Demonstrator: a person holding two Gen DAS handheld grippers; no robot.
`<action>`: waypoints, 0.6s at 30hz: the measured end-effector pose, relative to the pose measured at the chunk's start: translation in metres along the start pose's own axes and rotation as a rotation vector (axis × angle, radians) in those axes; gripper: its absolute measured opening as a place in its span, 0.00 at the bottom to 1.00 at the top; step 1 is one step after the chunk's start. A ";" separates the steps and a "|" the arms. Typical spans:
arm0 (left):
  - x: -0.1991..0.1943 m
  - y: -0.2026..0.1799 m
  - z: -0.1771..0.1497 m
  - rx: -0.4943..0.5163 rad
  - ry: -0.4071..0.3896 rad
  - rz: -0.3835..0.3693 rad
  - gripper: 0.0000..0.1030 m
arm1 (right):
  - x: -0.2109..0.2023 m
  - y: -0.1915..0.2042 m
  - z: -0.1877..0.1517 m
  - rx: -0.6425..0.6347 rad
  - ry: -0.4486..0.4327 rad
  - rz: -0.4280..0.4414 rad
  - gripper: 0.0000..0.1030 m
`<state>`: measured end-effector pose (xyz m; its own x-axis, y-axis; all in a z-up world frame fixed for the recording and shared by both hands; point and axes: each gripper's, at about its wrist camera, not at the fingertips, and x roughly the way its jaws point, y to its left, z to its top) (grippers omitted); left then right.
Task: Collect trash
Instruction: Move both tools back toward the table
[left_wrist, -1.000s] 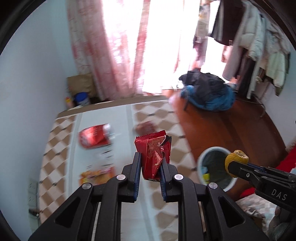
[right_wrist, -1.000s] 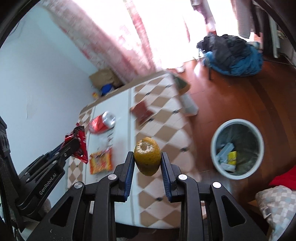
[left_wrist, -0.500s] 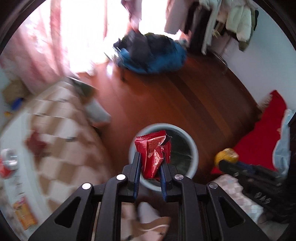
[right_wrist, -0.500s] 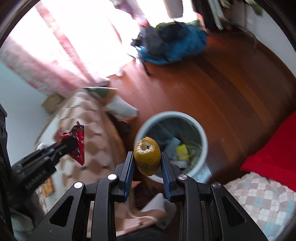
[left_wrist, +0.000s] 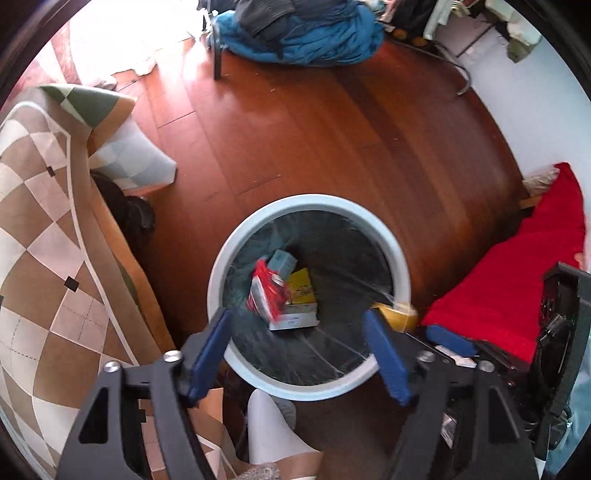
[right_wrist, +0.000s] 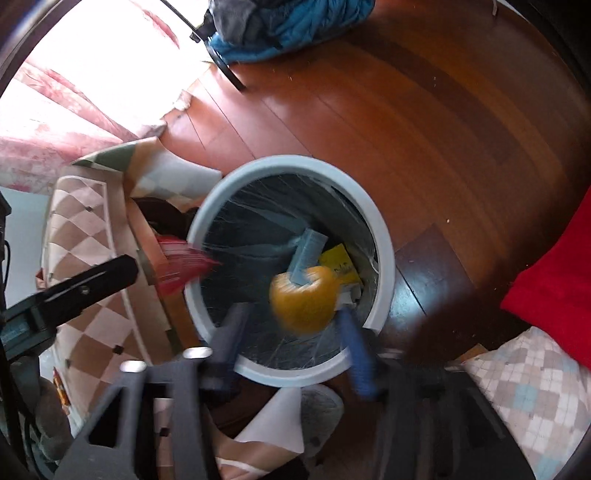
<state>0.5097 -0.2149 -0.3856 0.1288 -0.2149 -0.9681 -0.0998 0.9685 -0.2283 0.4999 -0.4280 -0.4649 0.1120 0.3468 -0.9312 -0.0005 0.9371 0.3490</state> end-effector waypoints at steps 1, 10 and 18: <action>0.002 0.003 0.001 -0.013 0.004 0.003 0.73 | 0.001 -0.001 0.001 0.003 0.000 -0.001 0.74; -0.004 0.014 -0.020 -0.041 -0.044 0.148 1.00 | 0.000 -0.001 -0.011 -0.030 0.011 -0.151 1.00; -0.027 0.007 -0.041 -0.015 -0.096 0.230 1.00 | -0.033 0.013 -0.024 -0.073 -0.026 -0.214 1.00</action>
<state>0.4654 -0.2075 -0.3653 0.1942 0.0247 -0.9806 -0.1519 0.9884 -0.0052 0.4725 -0.4262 -0.4325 0.1432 0.1400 -0.9797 -0.0463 0.9898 0.1347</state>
